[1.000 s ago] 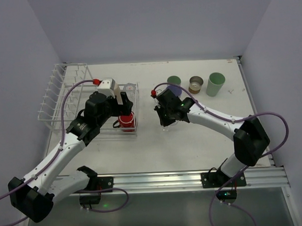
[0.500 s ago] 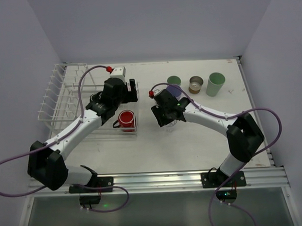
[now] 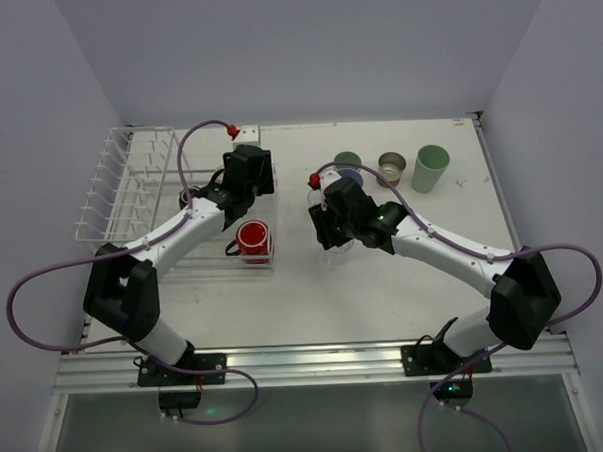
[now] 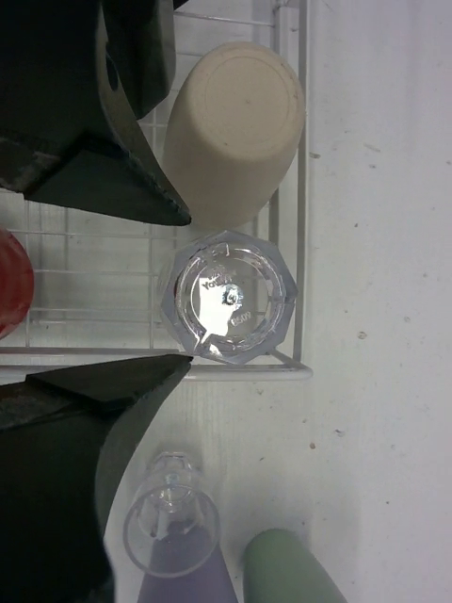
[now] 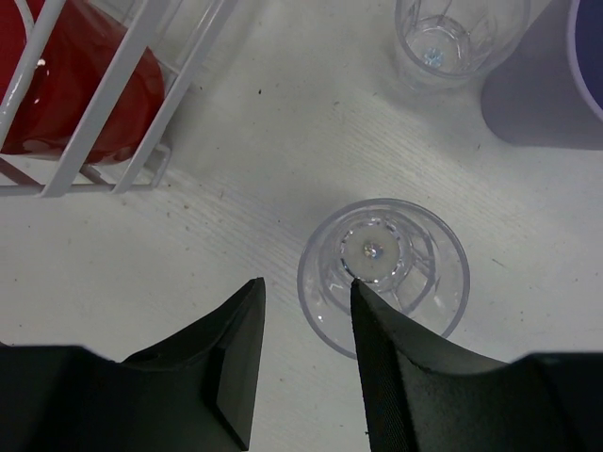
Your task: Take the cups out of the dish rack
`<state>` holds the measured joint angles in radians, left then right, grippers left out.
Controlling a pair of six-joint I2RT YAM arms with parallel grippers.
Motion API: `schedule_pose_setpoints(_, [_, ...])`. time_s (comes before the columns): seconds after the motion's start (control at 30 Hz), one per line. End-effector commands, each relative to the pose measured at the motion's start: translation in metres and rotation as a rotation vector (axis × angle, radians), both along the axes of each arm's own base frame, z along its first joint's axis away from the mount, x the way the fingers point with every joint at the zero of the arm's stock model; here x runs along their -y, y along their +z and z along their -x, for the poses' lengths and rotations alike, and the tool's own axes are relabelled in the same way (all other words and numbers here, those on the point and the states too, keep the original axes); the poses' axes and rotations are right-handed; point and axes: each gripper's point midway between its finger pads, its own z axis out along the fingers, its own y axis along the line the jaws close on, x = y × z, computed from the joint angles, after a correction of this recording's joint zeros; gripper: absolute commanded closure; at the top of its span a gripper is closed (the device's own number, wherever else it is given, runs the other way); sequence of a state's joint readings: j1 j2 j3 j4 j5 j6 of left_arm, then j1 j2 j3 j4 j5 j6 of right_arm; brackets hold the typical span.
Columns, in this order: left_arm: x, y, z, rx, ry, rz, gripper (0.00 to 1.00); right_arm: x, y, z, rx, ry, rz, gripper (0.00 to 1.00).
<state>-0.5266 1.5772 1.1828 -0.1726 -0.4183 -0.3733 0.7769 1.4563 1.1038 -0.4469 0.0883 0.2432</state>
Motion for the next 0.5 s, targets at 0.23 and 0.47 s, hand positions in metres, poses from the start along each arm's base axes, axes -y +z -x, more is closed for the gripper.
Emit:
schedule_pose_setpoints(0.23, [0.004,0.005,-0.028,0.028,0.028,-0.021,0.28,-0.001,0.011,-0.006,0.054,-0.022,-0.034,0.57])
schedule_pose_setpoints(0.47, [-0.012,-0.011,-0.034,-0.001,0.071,-0.066,0.32,-0.002,0.012,-0.007,0.057,-0.019,-0.042,0.57])
